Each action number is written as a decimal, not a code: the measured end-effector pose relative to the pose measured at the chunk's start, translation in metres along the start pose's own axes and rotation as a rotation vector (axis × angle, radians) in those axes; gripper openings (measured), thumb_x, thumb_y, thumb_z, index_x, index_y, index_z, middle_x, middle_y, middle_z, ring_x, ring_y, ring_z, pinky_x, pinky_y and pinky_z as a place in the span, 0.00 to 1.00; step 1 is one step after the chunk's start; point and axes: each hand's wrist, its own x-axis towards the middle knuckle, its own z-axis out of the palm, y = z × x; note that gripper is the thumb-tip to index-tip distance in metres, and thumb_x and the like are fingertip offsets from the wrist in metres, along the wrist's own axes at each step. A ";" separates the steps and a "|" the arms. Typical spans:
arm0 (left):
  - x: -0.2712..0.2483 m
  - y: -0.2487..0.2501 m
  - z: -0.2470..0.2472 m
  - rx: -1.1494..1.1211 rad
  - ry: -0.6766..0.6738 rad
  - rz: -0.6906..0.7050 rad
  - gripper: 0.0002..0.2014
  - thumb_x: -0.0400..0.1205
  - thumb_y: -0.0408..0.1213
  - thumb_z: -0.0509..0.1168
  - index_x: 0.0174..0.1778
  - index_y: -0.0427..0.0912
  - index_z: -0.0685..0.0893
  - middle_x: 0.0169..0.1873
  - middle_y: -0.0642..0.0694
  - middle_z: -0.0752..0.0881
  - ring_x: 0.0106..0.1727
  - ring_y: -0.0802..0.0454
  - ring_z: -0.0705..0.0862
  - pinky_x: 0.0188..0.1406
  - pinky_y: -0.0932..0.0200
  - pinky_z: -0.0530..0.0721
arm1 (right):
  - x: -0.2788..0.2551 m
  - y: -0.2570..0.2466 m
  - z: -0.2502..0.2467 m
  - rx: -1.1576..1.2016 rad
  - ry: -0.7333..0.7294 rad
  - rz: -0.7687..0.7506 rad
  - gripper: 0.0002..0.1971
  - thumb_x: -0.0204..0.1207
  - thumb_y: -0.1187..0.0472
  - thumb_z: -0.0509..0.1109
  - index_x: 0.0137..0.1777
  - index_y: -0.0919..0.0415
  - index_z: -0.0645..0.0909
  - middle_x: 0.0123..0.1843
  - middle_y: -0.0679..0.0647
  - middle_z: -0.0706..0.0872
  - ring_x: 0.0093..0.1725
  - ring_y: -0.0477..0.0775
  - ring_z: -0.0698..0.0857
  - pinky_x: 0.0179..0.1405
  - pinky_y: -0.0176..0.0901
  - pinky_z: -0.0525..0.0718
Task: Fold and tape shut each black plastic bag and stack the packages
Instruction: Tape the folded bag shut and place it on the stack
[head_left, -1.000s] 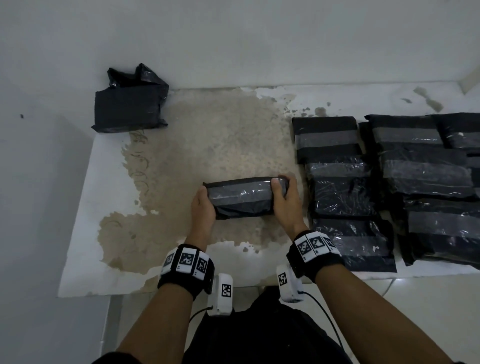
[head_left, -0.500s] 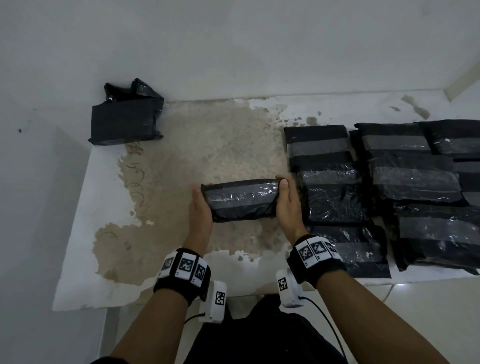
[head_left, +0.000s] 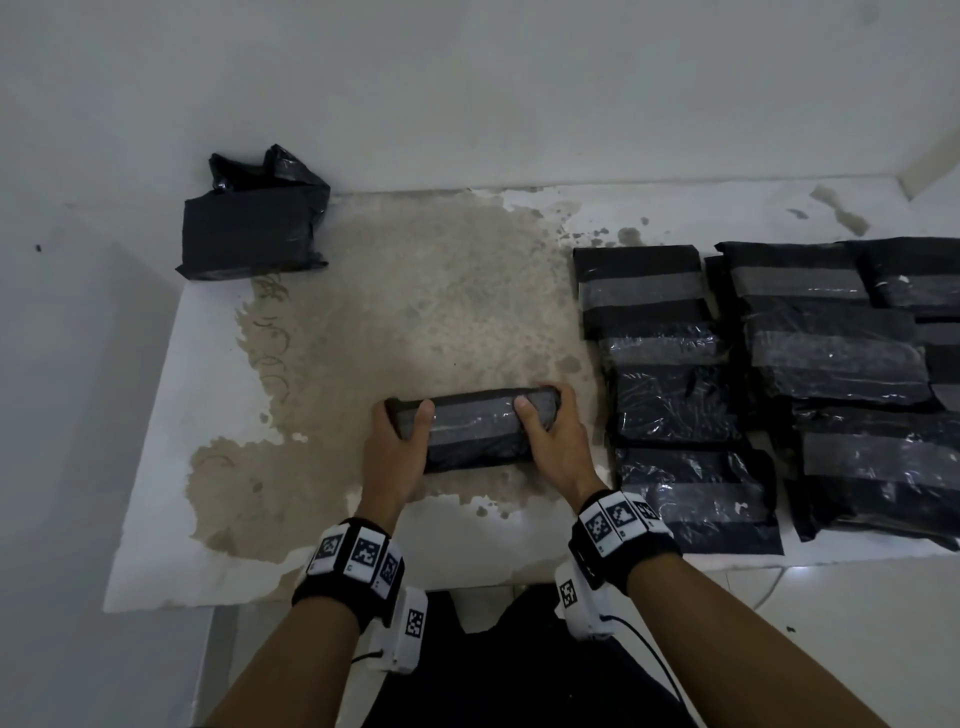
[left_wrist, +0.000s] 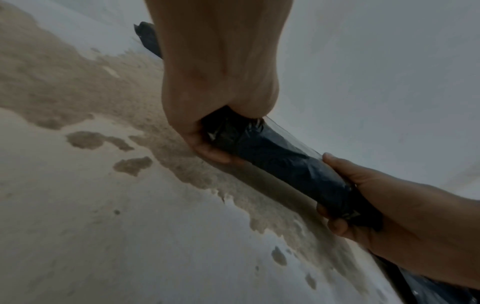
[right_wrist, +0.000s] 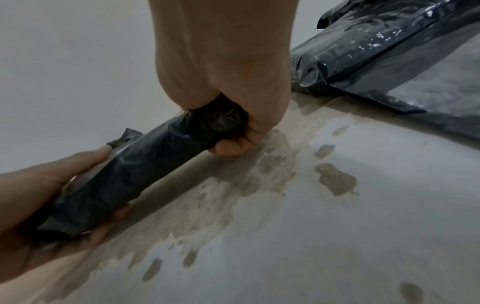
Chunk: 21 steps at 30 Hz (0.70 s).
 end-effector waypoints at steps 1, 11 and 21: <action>-0.001 0.001 0.000 0.119 0.085 0.078 0.41 0.81 0.64 0.65 0.85 0.47 0.61 0.78 0.43 0.71 0.79 0.43 0.70 0.73 0.53 0.72 | -0.001 0.002 0.000 -0.005 0.008 0.002 0.24 0.83 0.44 0.71 0.73 0.52 0.69 0.60 0.52 0.82 0.57 0.50 0.85 0.48 0.30 0.83; 0.009 -0.005 0.025 0.767 -0.018 0.549 0.31 0.84 0.66 0.47 0.70 0.51 0.81 0.62 0.48 0.81 0.67 0.41 0.76 0.72 0.41 0.68 | 0.001 0.005 -0.002 -0.070 -0.029 -0.044 0.17 0.88 0.46 0.62 0.72 0.51 0.70 0.56 0.48 0.83 0.54 0.48 0.85 0.46 0.31 0.83; 0.010 -0.014 0.006 0.478 0.088 0.399 0.28 0.84 0.61 0.51 0.75 0.51 0.78 0.68 0.45 0.77 0.72 0.43 0.73 0.76 0.47 0.64 | 0.005 -0.001 0.003 -0.026 -0.028 -0.076 0.08 0.91 0.50 0.56 0.67 0.45 0.72 0.54 0.43 0.83 0.54 0.43 0.83 0.49 0.35 0.83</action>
